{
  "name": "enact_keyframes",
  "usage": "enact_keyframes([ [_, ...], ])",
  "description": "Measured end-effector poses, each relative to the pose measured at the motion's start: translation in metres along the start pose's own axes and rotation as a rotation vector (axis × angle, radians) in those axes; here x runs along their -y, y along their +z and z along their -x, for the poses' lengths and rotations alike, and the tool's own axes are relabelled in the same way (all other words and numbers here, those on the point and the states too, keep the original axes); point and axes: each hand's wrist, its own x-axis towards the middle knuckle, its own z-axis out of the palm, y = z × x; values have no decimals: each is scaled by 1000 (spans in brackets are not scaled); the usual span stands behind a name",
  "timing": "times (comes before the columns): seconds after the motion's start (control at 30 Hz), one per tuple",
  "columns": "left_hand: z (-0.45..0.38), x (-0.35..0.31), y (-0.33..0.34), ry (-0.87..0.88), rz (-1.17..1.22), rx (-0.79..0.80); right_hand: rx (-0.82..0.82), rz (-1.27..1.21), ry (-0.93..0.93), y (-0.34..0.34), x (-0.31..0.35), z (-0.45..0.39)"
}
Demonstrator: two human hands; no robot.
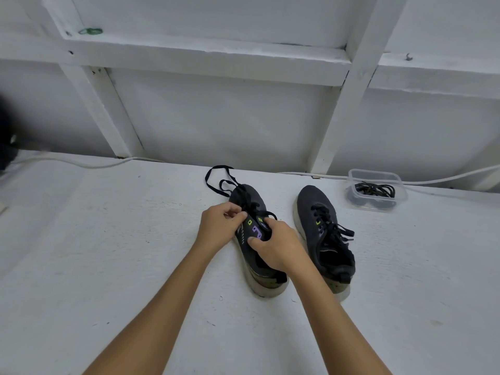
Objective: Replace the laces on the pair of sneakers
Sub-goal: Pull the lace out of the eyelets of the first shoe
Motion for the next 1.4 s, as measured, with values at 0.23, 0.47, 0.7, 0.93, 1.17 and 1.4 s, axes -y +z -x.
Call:
enact_keyframes([
  [0.23,-9,3,-15,-232,447,-537,25,-38,8,-1,0,2],
  [0.47,4,11,-11,-213,282,31,21,-32,11,0,-1,0],
  [0.7,0,4,1,-93,128,13,14,-41,19,-1,0,0],
  [0.93,1,1,-6,-305,588,-175,-3,-71,33,0,-1,2],
  [1.17,-6,7,-18,-242,298,-58,22,-82,44,-5,5,4],
  [1.4,4,-3,-6,-158,58,15,76,-389,221,-7,10,4],
])
